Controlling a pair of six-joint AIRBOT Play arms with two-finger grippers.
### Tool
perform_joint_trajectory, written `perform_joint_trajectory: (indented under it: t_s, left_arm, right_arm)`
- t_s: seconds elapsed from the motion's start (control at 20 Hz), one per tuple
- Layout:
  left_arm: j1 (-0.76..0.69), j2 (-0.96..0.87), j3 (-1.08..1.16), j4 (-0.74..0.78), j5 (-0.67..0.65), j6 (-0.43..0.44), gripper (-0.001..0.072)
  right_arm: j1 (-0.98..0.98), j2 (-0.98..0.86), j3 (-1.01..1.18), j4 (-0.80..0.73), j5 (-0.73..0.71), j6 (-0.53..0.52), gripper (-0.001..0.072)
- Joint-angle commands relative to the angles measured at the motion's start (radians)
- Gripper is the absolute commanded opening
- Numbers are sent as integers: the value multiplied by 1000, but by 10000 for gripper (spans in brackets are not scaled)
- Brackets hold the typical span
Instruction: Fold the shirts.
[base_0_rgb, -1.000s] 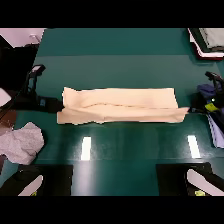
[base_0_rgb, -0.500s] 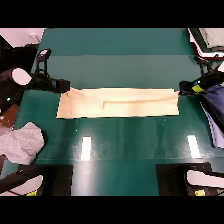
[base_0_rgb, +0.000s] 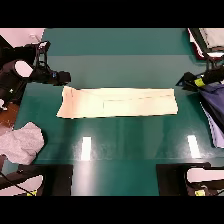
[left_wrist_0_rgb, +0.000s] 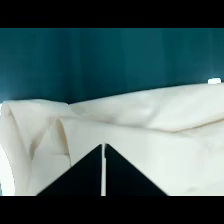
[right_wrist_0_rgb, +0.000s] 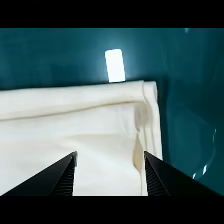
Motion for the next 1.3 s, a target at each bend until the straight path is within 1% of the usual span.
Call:
perform_joint_trajectory:
  t_s: [0.0,0.05,0.1,0.2,0.3,0.4,0.55,0.7,0.75,0.8,0.85,0.9,0.95,1.05,1.1,1.25]
  left_arm:
    - [1,-2,24,-8,-122,10,33]
    - [1,-2,24,-15,-145,10,34]
    - [1,-3,24,-26,-169,10,34]
    - [1,-3,23,-43,-203,10,33]
    - [0,-3,20,-50,-211,10,33]
    - [0,-3,16,-50,-215,10,33]
    - [0,-3,16,-50,-232,10,33]
    - [0,-3,16,-49,-222,10,27]
    - [0,-3,16,-50,-215,10,25]
    - [0,-3,16,-50,-213,10,24]
    - [0,-3,16,-50,-214,10,25]
    - [0,-3,16,-50,-216,10,24]
    - [0,-3,16,-50,-216,5,25]
    - [0,-3,16,-85,-209,3,24]
    - [0,-4,16,-127,-198,4,24]
    - [-19,-19,22,-247,-142,58,24]
  right_arm:
    - [-103,-8,-69,27,102,-98,504]
    - [-124,-8,-106,27,93,-114,570]
    - [-142,-8,-146,28,78,-135,581]
    - [-151,-8,-211,38,39,-181,578]
    - [-150,-13,-258,105,1,-253,577]
    - [-146,-50,-254,168,-2,-262,577]
    - [-145,-115,-214,231,41,-263,575]
    - [-117,-142,-213,254,47,-263,552]
    - [-101,-145,-224,253,40,-263,510]
    - [-82,-145,-237,253,30,-270,409]
    - [-66,-145,-244,253,19,-272,374]
    - [-52,-145,-243,254,8,-277,318]
    - [-42,-142,-242,255,6,-286,217]
    - [-32,-129,-241,259,10,-303,43]
    - [-32,-111,-241,262,10,-305,15]
    - [-35,-29,-241,262,20,-303,13]
